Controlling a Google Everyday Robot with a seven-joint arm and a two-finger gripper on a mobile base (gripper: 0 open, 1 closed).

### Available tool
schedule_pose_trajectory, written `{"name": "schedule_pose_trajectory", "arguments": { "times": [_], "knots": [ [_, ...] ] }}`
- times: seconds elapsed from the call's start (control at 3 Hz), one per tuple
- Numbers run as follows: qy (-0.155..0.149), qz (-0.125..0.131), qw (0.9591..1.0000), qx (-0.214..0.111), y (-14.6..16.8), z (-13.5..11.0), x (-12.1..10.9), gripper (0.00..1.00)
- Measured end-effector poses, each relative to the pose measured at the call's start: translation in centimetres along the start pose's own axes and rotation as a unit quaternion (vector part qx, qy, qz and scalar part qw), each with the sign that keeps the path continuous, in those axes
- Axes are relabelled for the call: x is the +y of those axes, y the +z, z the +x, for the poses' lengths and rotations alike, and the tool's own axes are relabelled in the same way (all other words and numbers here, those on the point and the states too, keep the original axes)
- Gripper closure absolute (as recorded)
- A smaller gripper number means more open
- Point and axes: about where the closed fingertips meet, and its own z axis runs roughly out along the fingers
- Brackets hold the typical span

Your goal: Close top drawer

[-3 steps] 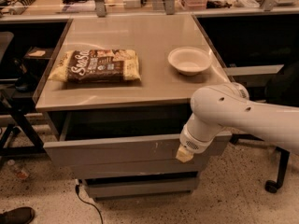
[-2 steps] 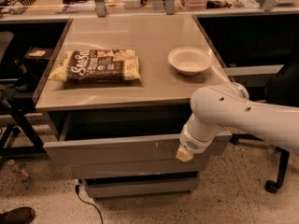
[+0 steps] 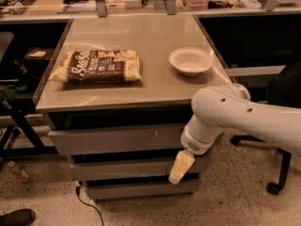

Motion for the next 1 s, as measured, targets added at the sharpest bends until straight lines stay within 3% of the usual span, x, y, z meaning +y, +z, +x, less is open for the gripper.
{"name": "schedule_pose_trajectory", "arguments": {
  "times": [0.33, 1.0],
  "knots": [
    [0.000, 0.000, 1.0000, 0.000, 0.00, 0.00, 0.00, 0.00],
    [0.000, 0.000, 1.0000, 0.000, 0.00, 0.00, 0.00, 0.42]
  ]
}}
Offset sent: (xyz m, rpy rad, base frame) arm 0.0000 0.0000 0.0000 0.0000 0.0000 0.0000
